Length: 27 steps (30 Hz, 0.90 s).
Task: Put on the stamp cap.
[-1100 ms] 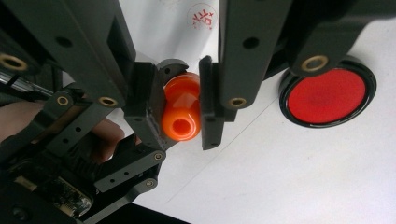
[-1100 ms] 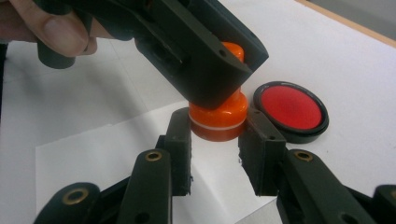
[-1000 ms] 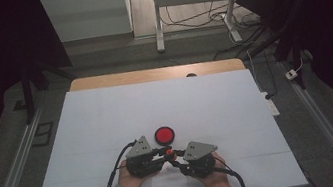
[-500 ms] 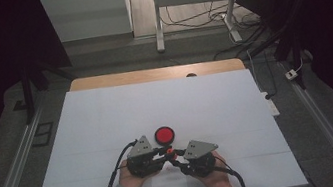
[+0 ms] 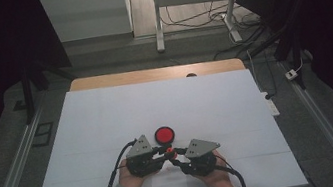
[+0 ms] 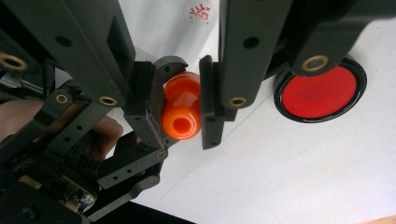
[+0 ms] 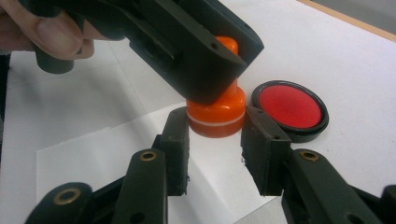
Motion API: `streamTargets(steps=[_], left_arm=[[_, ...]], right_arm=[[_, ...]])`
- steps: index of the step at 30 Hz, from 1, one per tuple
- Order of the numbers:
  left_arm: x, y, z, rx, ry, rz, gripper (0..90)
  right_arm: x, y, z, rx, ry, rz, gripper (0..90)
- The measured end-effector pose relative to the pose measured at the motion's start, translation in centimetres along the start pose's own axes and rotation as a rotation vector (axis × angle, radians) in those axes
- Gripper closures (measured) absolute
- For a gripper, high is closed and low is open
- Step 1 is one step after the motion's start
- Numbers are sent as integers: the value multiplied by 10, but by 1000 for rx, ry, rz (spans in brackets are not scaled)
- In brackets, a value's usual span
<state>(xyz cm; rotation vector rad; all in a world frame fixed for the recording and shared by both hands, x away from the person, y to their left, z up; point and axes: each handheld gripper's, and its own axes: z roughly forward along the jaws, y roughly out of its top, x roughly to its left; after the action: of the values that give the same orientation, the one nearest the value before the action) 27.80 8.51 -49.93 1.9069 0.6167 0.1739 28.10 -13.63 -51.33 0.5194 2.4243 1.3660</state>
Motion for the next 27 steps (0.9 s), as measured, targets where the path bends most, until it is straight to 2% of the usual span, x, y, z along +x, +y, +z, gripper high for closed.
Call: streamTargets(steps=[8,13,16,27], left_arm=[[2,1,-3,-10,2,-7,726],[4,1,-5,-16,8,-10,726],[5,2,-7,-18,11,-13,726],[10,3,-12,-14,8,-29,726]], right_arm=[[-1,-1,0,-4,1,0,568],[-3,-2,-2,-8,1,16,547],[-7,-4,-7,6,-20,19,535],[-29,-15,-35,-13,-87,67,509]])
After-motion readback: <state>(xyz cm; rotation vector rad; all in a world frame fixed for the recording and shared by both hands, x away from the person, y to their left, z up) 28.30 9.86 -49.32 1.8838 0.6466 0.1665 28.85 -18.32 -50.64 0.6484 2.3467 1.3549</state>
